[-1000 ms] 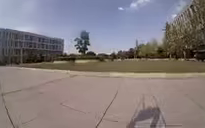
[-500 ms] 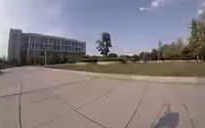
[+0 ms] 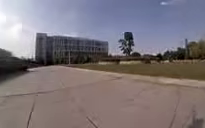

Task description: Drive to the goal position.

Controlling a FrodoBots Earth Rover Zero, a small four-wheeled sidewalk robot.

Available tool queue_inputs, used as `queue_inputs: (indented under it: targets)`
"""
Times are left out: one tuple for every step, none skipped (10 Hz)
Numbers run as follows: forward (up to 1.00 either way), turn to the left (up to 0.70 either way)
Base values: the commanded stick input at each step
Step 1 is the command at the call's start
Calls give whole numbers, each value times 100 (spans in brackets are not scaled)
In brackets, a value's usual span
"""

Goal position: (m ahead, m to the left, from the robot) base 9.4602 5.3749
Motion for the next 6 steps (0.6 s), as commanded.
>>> queue_inputs:
  targets:
    - [70, 35]
    - [70, 35]
    - [70, 35]
    - [70, 35]
    - [70, 0]
    - [70, 0]
